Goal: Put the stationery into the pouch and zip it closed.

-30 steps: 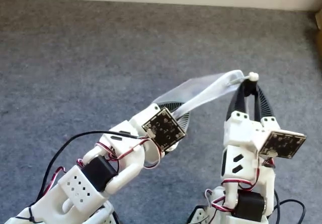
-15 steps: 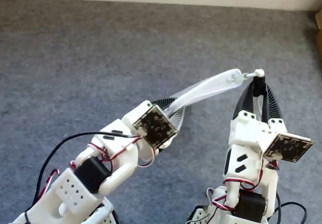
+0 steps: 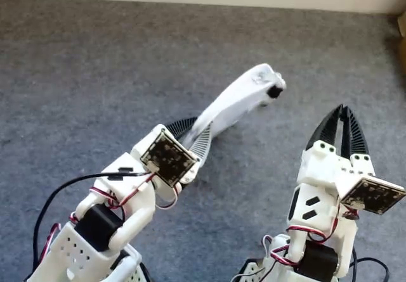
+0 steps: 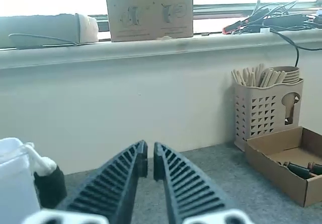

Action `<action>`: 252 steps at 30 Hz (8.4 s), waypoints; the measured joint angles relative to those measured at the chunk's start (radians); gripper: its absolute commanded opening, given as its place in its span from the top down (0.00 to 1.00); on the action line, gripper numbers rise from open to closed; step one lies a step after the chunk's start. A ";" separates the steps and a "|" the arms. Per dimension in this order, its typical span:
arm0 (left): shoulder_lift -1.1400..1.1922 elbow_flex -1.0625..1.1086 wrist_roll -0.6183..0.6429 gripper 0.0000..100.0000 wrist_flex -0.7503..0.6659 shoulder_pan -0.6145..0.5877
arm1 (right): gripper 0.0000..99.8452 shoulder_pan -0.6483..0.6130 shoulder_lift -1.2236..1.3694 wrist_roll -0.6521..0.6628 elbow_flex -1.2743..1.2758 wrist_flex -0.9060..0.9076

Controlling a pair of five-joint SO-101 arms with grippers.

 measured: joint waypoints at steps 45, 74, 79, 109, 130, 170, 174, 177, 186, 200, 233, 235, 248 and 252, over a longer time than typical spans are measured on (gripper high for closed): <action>-0.002 0.000 0.000 0.99 0.000 -0.155 | 0.91 -0.508 0.009 0.000 0.167 0.098; 0.000 -0.117 -0.339 0.99 0.014 -0.548 | 0.91 -0.532 0.009 0.000 0.170 0.098; 0.002 -0.035 -0.342 0.99 0.014 -0.497 | 0.91 -0.532 0.009 0.000 0.170 0.098; -0.025 0.086 -0.052 0.84 -0.044 -0.298 | 0.91 -0.605 0.009 0.155 0.198 0.098; -0.040 -0.006 -0.006 0.84 0.092 -0.281 | 0.91 -0.605 0.009 0.155 0.198 0.098; -0.506 0.270 -0.006 0.99 0.219 -0.485 | 0.91 -0.605 0.009 0.155 0.198 0.098; -0.503 0.304 -0.006 0.99 0.219 -0.485 | 0.91 -0.605 0.009 0.155 0.198 0.098; -0.505 0.339 -0.006 0.99 0.219 -0.511 | 0.91 -0.605 0.009 0.155 0.198 0.098; -0.509 0.468 -0.006 0.99 0.219 -0.703 | 0.91 -0.605 0.009 0.155 0.198 0.098; -0.509 0.586 -0.006 0.99 0.219 -0.786 | 0.91 -0.600 0.009 0.155 0.192 0.098; -0.509 0.618 -0.006 0.99 0.221 -0.786 | 0.91 -0.359 0.009 0.155 0.376 0.437; -0.509 0.618 -0.006 0.99 0.221 -0.786 | 0.91 -0.384 0.009 0.110 0.376 0.437; -0.509 0.618 -0.006 0.99 0.221 -0.786 | 0.91 -0.400 0.009 -0.043 0.376 0.511; -0.509 0.618 -0.006 0.99 0.221 -0.786 | 0.91 -0.400 0.009 -0.044 0.376 0.548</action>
